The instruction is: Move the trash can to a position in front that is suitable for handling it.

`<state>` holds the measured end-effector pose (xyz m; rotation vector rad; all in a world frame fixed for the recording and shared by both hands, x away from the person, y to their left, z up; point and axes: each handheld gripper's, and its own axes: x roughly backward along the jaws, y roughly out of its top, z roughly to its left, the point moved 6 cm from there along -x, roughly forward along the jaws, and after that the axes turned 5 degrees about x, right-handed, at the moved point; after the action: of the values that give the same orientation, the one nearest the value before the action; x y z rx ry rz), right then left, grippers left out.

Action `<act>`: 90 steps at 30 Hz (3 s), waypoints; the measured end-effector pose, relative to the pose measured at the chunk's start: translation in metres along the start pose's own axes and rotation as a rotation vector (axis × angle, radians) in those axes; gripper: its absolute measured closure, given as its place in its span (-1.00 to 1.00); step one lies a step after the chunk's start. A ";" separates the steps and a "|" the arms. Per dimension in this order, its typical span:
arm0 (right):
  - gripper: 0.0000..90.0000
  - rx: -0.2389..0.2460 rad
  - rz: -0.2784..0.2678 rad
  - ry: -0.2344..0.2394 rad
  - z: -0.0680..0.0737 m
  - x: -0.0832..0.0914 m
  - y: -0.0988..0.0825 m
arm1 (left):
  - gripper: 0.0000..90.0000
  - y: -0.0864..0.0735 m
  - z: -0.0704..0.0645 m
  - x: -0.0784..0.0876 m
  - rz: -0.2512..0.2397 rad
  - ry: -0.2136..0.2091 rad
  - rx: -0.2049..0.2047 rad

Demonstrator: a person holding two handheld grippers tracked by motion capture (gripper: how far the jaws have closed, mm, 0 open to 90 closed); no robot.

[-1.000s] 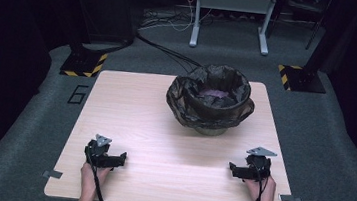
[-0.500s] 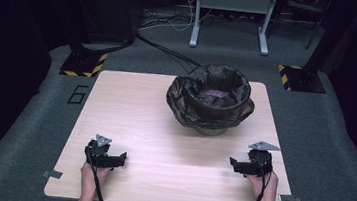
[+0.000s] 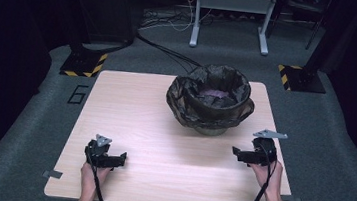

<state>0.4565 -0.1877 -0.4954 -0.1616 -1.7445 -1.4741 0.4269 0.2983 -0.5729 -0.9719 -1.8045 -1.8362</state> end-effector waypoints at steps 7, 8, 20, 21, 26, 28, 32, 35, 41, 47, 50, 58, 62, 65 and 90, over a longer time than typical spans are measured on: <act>-0.84 0.004 -0.017 0.006 -0.005 0.007 0.019 | -1.00 0.000 0.000 0.000 0.002 0.000 0.000; -0.84 0.004 -0.021 0.011 -0.006 0.010 0.027 | -1.00 0.000 0.000 0.000 0.000 0.000 0.001; -0.83 0.004 -0.061 0.024 -0.015 0.026 0.073 | -1.00 0.000 0.000 0.000 0.000 0.000 0.001; -0.83 0.003 -0.064 0.024 -0.015 0.027 0.076 | -1.00 0.000 0.000 0.000 0.000 0.000 0.001; -0.82 0.005 -0.086 0.031 -0.017 0.032 0.093 | -1.00 0.000 0.000 0.000 0.000 0.000 0.000; -0.81 0.004 -0.094 0.033 -0.018 0.033 0.100 | -1.00 0.000 0.000 0.000 0.000 0.000 0.000; -0.80 0.007 -0.107 0.032 -0.020 0.037 0.113 | -1.00 0.000 0.000 0.000 0.000 0.000 0.000; -0.78 0.006 -0.115 0.032 -0.021 0.038 0.124 | -1.00 0.000 0.000 0.000 0.000 0.000 0.000; -0.72 0.002 -0.122 0.030 -0.026 0.036 0.139 | -1.00 0.000 0.000 0.000 0.000 0.000 0.001; -0.68 -0.026 -0.105 0.012 -0.038 0.023 0.151 | -1.00 0.000 0.000 0.000 0.000 0.000 0.000; -0.39 -0.048 -0.090 -0.005 -0.048 0.013 0.157 | -1.00 0.000 0.000 0.000 0.000 0.000 0.000; -0.01 -0.117 -0.065 -0.018 -0.064 -0.010 0.162 | -1.00 0.000 0.000 0.000 0.000 0.000 0.001; 0.10 -0.137 -0.062 -0.002 -0.066 -0.016 0.162 | -1.00 0.000 0.000 0.000 0.000 -0.001 0.000; 0.22 -0.145 -0.052 0.008 -0.065 -0.023 0.162 | -1.00 0.000 0.000 0.000 0.000 -0.001 -0.001; 0.21 -0.112 -0.052 0.077 -0.019 -0.028 0.161 | -1.00 0.000 0.000 0.000 0.000 -0.002 0.000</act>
<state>0.5762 -0.1440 -0.3918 -0.1166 -1.6164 -1.5961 0.4267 0.2980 -0.5729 -0.9745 -1.8050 -1.8359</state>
